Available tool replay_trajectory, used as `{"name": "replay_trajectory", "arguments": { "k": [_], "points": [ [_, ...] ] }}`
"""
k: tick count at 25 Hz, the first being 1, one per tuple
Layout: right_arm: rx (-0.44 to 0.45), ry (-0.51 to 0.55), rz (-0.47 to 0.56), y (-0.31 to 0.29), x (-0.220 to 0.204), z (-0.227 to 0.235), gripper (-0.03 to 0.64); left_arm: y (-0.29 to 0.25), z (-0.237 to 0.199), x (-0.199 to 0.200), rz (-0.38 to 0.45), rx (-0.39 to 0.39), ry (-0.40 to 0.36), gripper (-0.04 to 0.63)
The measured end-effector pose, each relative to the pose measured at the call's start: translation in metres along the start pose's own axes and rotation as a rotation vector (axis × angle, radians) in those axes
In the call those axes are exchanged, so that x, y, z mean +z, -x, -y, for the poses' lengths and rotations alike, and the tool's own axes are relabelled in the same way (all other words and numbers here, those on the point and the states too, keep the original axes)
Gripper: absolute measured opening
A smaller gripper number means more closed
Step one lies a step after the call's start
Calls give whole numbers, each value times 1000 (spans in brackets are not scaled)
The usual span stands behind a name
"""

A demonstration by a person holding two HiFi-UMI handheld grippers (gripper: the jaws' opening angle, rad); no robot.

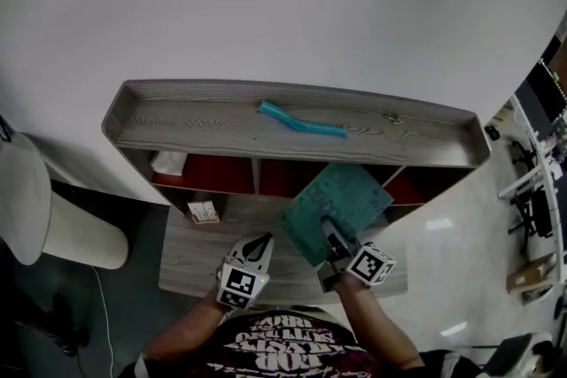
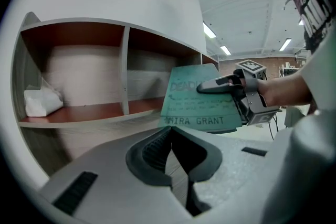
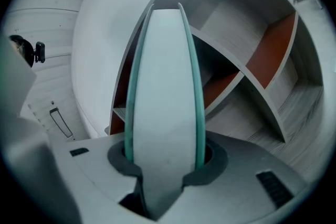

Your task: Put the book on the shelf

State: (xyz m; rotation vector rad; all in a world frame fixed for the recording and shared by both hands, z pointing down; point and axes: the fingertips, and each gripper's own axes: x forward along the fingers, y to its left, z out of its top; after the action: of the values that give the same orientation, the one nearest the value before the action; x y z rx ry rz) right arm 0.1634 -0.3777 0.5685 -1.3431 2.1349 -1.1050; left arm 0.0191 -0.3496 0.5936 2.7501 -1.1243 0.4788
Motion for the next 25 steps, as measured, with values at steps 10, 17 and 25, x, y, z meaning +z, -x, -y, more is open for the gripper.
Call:
{"name": "replay_trajectory", "arguments": {
  "k": [10,17,25],
  "points": [
    [62,-132,-23,-12,5,-6,164,-19,16,1,-3,15,7,7],
    [95,-136,-51,-19,7,-10,164,-28,14,7,18,38,31,6],
    [113,-152,-48,-24,10,-15,164,-28,6,12,20,72,48,6]
  ]
}}
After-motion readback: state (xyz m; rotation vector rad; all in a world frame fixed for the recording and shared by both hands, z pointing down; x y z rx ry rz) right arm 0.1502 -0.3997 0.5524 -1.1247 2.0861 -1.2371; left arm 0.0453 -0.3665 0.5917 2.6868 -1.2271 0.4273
